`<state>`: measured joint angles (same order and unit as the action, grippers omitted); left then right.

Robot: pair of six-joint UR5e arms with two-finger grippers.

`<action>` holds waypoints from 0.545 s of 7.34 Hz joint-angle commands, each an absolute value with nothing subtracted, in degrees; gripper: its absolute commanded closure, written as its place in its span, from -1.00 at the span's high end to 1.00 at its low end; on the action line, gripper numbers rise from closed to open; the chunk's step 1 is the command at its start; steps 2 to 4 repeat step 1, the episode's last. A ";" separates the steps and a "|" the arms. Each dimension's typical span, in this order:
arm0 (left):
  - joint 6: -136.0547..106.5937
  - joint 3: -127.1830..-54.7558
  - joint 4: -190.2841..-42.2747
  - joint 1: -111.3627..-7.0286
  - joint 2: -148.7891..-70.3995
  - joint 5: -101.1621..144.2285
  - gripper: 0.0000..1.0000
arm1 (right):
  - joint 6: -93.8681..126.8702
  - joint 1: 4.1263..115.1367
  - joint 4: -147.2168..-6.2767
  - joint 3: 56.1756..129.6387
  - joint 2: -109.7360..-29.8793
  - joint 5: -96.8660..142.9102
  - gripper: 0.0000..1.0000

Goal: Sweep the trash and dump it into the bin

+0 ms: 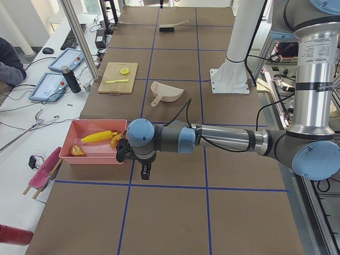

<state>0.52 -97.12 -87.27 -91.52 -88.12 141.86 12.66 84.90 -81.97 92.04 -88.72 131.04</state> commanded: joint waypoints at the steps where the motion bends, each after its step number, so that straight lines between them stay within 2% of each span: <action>1: 0.70 -97.03 -87.45 -91.41 -88.76 138.28 0.99 | 12.66 84.90 -82.00 92.02 -88.68 131.04 1.00; 4: 0.70 -97.03 -87.45 -91.41 -88.76 138.28 0.99 | 12.66 84.90 -82.00 92.02 -88.68 131.04 1.00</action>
